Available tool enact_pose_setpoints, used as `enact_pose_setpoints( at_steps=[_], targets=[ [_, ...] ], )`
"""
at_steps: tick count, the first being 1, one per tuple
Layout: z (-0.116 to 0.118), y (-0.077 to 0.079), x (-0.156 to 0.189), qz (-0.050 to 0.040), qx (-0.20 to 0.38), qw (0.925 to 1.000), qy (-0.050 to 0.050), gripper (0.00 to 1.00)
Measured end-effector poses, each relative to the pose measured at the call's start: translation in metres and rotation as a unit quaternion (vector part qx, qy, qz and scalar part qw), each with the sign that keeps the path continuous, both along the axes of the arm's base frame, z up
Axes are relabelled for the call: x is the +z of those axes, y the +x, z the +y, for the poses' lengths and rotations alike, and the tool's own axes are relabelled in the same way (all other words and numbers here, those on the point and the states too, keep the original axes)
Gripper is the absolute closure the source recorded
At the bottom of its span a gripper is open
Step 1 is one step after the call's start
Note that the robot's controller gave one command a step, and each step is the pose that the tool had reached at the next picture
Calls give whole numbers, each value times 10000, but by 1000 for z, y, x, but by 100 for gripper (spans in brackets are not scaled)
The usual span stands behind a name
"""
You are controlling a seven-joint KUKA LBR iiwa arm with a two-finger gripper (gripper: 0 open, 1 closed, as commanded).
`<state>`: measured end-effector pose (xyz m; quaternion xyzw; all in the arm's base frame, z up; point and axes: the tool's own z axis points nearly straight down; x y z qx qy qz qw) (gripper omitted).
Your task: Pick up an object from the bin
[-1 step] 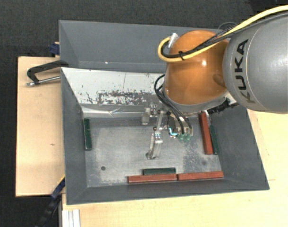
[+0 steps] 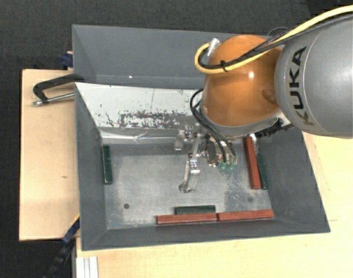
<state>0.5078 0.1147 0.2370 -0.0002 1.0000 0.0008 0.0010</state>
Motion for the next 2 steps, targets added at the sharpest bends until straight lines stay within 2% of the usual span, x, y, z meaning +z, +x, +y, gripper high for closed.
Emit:
enact_pose_setpoints(
  at_steps=[1,2],
  targets=[
    [-51,7,-41,-10,440,9990,-1,0],
    [-56,11,-100,-17,535,9986,-10,0]
  ],
)
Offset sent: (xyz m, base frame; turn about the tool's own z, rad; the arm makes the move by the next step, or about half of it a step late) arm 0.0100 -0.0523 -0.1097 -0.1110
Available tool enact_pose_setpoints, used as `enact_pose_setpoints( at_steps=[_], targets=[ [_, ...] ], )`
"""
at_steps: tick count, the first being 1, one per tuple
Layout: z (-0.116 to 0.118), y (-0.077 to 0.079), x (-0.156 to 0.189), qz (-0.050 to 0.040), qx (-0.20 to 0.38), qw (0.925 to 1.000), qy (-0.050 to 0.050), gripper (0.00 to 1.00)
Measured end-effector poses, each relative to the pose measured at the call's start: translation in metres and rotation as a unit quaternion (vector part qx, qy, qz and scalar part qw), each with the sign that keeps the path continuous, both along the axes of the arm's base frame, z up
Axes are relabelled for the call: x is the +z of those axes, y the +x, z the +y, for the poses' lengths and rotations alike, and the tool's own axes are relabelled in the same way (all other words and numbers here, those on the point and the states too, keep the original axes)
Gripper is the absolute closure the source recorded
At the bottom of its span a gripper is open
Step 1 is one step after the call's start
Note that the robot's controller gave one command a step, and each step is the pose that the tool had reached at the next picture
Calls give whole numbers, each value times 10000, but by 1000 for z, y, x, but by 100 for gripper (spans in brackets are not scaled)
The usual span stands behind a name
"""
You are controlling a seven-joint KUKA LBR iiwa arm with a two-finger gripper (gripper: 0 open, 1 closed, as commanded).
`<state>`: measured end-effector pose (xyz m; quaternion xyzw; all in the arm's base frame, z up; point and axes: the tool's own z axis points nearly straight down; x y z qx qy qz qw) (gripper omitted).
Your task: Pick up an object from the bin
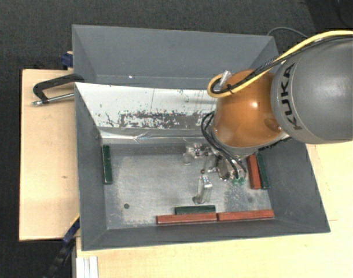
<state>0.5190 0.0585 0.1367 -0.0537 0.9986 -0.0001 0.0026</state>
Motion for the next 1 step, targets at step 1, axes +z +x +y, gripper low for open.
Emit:
enact_pose_setpoints(
  at_steps=[1],
  targets=[
    [-41,-16,-67,24,406,9992,7,0]
  ],
)
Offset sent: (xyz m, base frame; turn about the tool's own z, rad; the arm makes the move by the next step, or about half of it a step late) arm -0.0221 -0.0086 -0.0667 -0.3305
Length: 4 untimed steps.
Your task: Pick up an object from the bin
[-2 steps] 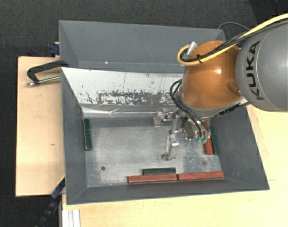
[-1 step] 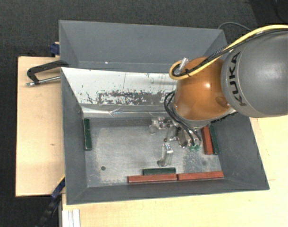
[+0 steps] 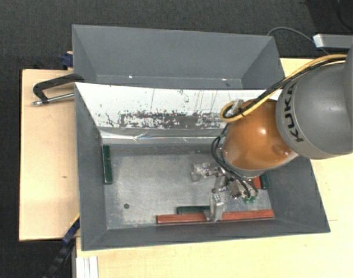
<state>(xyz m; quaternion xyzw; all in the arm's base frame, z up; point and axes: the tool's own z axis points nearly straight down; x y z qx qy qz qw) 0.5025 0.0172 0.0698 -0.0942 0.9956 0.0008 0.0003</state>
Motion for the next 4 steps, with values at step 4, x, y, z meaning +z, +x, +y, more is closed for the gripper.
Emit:
enact_pose_setpoints(
  at_steps=[4],
  targets=[
    [54,12,128,-4,1220,9925,3,100]
  ],
)
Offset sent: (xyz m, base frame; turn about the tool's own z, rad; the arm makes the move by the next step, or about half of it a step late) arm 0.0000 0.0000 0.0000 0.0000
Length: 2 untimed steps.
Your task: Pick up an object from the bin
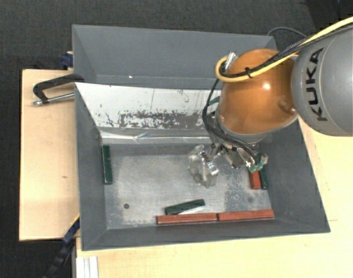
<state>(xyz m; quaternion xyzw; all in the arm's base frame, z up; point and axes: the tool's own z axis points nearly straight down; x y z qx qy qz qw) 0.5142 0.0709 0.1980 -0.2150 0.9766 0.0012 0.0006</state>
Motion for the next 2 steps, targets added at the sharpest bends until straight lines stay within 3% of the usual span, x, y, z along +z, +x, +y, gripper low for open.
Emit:
enact_pose_setpoints(
  at_steps=[1,2],
  targets=[
    [40,-7,-86,25,-96,10000,-1,0],
    [39,-5,-84,-4,-108,9999,-2,0]
  ],
)
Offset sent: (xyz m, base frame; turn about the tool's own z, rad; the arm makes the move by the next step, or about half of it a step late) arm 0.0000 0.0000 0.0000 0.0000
